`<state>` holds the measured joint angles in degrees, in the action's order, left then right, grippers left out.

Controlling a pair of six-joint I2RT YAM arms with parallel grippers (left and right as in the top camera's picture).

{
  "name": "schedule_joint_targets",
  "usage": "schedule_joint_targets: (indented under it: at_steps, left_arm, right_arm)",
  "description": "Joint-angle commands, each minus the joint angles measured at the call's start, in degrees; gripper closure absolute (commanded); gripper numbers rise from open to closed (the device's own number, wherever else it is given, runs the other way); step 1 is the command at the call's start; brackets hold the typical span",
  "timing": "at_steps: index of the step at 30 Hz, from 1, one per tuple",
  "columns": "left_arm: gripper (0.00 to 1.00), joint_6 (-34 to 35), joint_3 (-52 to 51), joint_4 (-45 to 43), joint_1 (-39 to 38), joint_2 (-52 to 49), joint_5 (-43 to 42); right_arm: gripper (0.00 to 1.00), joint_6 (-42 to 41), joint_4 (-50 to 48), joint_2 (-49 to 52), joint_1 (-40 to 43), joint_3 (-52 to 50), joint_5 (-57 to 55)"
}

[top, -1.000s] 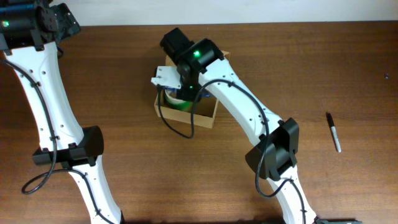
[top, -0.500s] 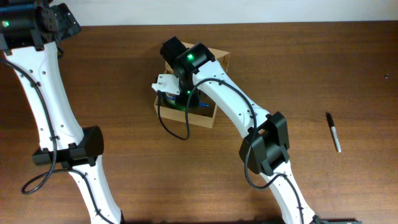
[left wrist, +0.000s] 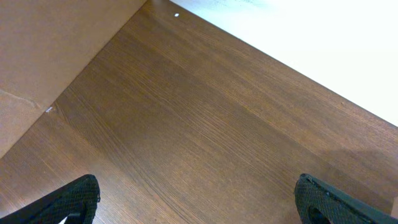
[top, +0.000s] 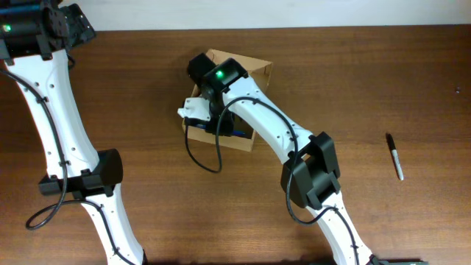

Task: Pack container
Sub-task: 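Lower the blue pen into the box and open the right gripper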

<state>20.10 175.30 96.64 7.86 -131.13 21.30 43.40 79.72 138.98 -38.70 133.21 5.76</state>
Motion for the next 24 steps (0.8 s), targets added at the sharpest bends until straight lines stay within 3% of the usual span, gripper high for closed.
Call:
schedule_joint_targets:
  at_steps: [1,5,13,20,24]
  left_arm:
    - [0.00,-0.48,-0.15,0.02,0.20,0.76,0.59]
    - [0.00,-0.48,-0.15,0.02,0.20,0.76,0.59]
    - [0.00,-0.48,-0.15,0.02,0.20,0.76,0.59]
    - [0.00,-0.48,-0.15,0.00,0.20,0.76,0.59]
    - [0.00,-0.48,-0.15,0.02,0.20,0.76,0.59]
  right_arm:
    - [0.88,-0.39,-0.26,1.01,-0.33,-1.62,1.31]
    - [0.76,-0.39,-0.94,1.01,-0.33,-1.79,1.07]
    - [0.75,-4.11,-2.21,-1.46,-0.28,-1.70,-6.03]
    - [0.56,-13.94,-4.28,-15.52,1.11,-1.66,-16.50]
    - [0.50,-16.48,-5.27,-25.92,7.17,-3.63,-17.00]
